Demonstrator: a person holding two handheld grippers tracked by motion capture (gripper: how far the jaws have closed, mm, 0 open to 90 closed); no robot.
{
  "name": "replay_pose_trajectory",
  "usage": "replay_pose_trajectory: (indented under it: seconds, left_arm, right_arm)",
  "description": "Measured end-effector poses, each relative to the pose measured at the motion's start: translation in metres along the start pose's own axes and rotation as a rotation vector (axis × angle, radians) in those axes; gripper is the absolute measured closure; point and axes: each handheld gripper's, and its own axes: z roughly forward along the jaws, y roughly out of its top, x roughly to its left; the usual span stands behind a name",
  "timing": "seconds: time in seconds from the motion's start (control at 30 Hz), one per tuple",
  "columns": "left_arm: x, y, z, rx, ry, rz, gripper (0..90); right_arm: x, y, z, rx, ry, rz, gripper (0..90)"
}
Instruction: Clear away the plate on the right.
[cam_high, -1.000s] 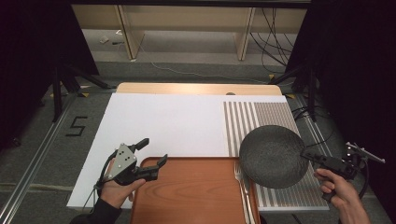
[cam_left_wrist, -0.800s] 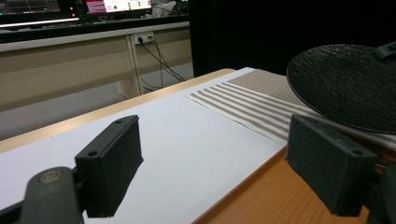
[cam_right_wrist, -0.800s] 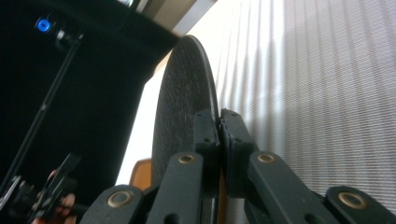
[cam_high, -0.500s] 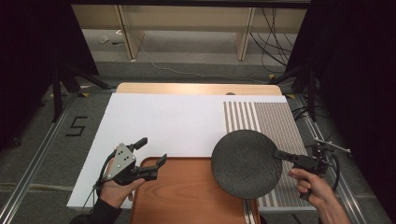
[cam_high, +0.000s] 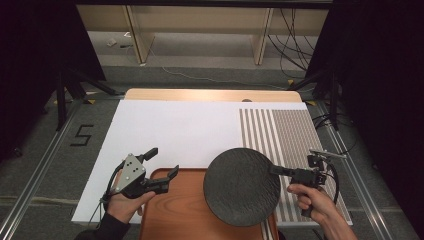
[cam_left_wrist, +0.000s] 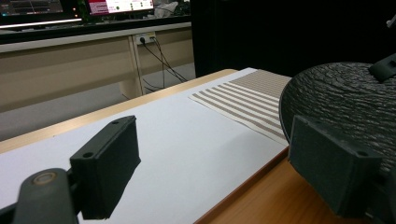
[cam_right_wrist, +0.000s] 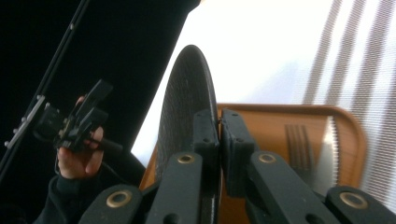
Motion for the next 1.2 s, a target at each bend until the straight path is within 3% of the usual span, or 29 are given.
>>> replay_pose_trajectory:
  seconds: [0.2, 0.73, 1.2]
  left_arm:
    - [0.000, 0.000, 0.000, -0.001, 0.000, 0.000, 15.9]
    - [0.000, 0.000, 0.000, 0.000, 0.000, -0.004, 16.0]
    - [0.000, 0.000, 0.000, 0.000, -0.002, -0.003, 16.1]
  right_arm:
    - [0.008, -0.004, 0.015, 0.040, 0.020, -0.019, 86.3]
    - [0.021, -0.014, 0.050, 0.130, 0.018, -0.066, 85.6]
    - [0.019, -0.016, 0.067, 0.164, -0.030, -0.092, 85.2]
